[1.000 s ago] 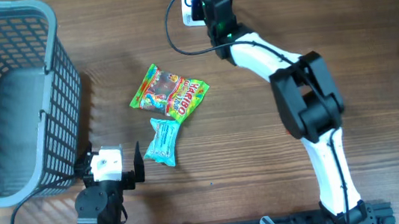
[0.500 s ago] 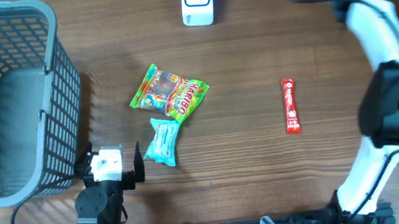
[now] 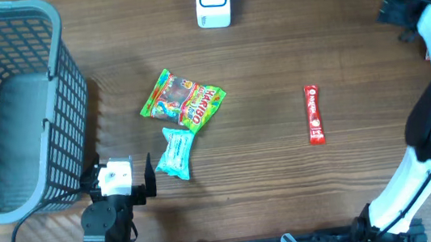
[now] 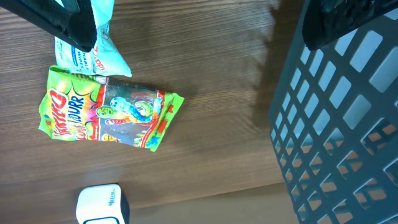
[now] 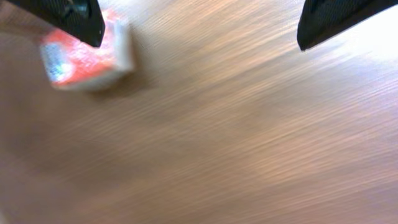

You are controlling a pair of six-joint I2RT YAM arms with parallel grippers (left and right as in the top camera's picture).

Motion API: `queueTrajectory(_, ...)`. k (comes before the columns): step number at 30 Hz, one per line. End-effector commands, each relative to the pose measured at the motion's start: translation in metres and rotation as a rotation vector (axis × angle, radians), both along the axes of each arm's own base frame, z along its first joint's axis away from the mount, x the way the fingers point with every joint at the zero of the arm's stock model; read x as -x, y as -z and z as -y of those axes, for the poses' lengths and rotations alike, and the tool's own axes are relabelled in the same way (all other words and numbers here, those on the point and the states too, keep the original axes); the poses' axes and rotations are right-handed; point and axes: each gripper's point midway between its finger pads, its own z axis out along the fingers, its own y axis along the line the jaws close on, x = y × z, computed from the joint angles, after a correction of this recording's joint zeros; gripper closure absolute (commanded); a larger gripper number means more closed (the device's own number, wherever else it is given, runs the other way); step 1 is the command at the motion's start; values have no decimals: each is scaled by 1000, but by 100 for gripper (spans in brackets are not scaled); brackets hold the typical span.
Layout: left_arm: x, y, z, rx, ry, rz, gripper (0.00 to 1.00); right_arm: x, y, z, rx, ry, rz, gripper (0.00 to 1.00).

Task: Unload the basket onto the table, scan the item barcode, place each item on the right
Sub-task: 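Carry the tissue pack right and drop it beside the jar, then grasp the red Nescafe stick with the right gripper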

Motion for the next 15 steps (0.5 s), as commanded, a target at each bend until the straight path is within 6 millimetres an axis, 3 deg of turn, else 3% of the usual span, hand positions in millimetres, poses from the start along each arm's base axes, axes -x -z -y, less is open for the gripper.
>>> queueTrajectory(1, 0, 1, 4, 14, 19, -2, 0, -6, -81, -111, -247, -185, 150, 1)
queueTrajectory(3, 0, 1, 4, 14, 19, -2, 0, 16, -70, -167, -353, -281, 39, 1)
queueTrajectory(5, 0, 1, 4, 14, 19, -2, 0, 43, -48, -199, -378, -318, -107, 11)
queueTrajectory(9, 0, 1, 4, 14, 19, -2, 0, 100, 3, -241, -394, -358, -357, 27)
queueTrajectory(12, 0, 1, 4, 14, 19, -2, 0, 127, 40, -246, -346, -322, -451, 27)
queueTrajectory(15, 0, 1, 4, 14, 19, -2, 0, 141, 66, -226, -213, -242, -489, 27)
